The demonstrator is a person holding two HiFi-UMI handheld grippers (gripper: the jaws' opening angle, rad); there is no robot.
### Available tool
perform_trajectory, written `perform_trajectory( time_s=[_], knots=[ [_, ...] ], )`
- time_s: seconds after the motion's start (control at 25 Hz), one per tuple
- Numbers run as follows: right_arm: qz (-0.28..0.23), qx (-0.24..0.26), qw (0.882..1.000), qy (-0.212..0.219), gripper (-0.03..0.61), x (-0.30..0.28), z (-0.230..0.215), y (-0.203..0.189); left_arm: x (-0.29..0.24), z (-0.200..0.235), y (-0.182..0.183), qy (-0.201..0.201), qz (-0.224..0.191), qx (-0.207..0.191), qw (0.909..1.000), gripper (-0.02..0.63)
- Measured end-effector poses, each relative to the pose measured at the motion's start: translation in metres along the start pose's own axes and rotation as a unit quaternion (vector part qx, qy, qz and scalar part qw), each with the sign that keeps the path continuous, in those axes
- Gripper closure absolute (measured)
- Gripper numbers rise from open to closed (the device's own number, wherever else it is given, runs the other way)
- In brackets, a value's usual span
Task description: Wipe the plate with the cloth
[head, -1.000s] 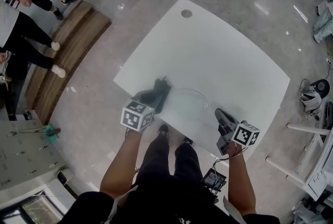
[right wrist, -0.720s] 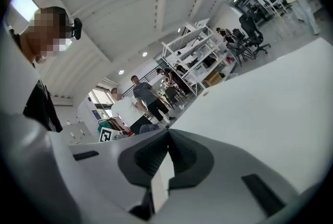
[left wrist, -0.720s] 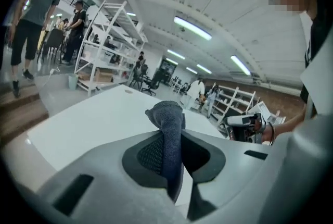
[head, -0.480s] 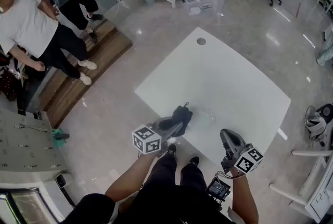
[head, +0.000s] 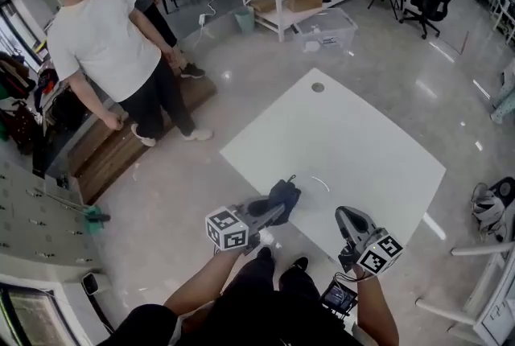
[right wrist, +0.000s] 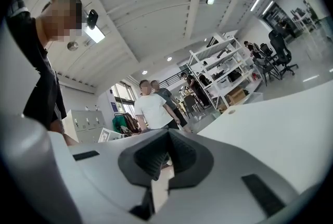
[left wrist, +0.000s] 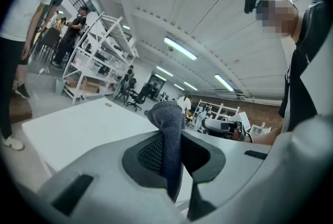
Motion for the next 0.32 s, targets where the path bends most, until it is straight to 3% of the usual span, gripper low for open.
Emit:
perform_trajectory(
  time_s=[0.32],
  knots=[
    [-0.021,0.030,0.999,-0.016,0.574,0.018,0.027,0.000,0.002,-0.023,0.000,-0.061,-0.005,-0.004,0.9981,0.563]
  ],
)
Point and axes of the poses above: the fingertips, and each gripper's own axes: x backward along the fingers, z to its left, y out of its top, the point moved 4 cm from there along x, backward along the fingers, and after that the axes turned 9 degrees about -x, right-handed, at the moved point
